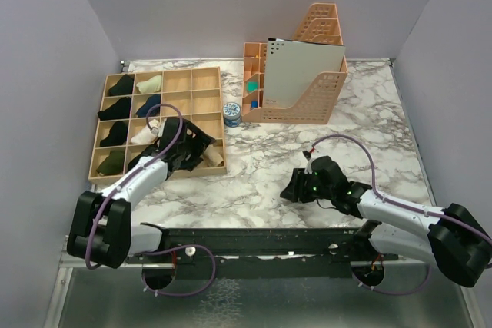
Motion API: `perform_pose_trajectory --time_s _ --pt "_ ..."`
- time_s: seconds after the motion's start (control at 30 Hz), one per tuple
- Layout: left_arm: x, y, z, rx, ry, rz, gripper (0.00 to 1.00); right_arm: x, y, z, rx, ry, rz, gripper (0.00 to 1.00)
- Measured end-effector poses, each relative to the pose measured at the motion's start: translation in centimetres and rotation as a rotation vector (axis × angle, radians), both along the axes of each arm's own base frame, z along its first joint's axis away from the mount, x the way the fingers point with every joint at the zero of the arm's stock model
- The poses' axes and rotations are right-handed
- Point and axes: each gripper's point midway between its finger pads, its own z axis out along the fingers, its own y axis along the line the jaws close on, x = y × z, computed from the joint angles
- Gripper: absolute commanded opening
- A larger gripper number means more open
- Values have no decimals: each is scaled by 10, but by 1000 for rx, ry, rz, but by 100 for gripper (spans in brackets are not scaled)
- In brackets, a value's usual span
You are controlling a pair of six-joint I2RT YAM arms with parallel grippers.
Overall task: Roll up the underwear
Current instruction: Reset both arms
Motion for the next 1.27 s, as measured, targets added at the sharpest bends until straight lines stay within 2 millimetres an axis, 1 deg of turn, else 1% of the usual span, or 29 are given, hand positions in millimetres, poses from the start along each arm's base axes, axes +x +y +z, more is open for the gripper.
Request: perform_pose_trajectory --time_s 0.03,0.07,0.13,0.2,0.3,0.33,0.43,0.53,0.6,0.67,0.7,0.73,0.77,0.8,0.83,0.9,0.93,1.0,1.13,1.27 --pt "1 0 6 -1 -15 -4 98 0 0 0 0 0 0 48" --pt "2 0 12 0 -30 -9 99 0 0 0 0 -1 -1 48" --pt "4 -1 28 5 -74 -23 99 0 0 1 1 -2 -1 49" --pt "6 -2 51 19 -142 -48 99 1 0 4 5 -10 -2 52" --pt "9 -2 83 52 -252 -94 99 8 2 15 11 -45 -7 57" --pt "10 -2 95 73 -298 -121 99 12 2 21 11 -64 -12 60" --pt "11 -7 114 121 -375 -203 99 28 2 43 -2 -133 -46 74" --pt "9 -25 128 183 -433 -338 99 48 -4 70 -32 -219 -109 84" --pt "5 -46 140 227 -482 -439 99 63 -12 90 -63 -275 -164 89" --pt "-4 -70 155 275 -539 -538 99 80 -23 112 -84 -322 -222 91" --pt "-8 -78 162 287 -562 -572 99 94 -35 127 -90 -347 -267 92" --pt "-12 -85 169 308 -588 -610 99 104 -46 136 -93 -361 -302 96" --pt "-13 -88 174 333 -610 -629 99 118 -64 146 -99 -374 -355 97" --pt "-12 -87 180 353 -629 -632 99 131 -84 156 -104 -383 -409 97" --pt "-10 -84 184 376 -639 -627 99 145 -110 166 -119 -391 -471 97" --pt "-8 -77 188 427 -652 -620 99 158 -143 177 -163 -399 -547 99" --pt "-7 -71 188 457 -652 -614 99 161 -151 183 -185 -404 -559 100" --pt "-10 -59 190 504 -644 -595 99 162 -154 198 -213 -429 -539 100" --pt "-16 -38 196 564 -620 -540 99 161 -154 222 -225 -477 -511 100" --pt "-26 -17 206 599 -618 -475 99 155 -153 226 -224 -488 -490 100"
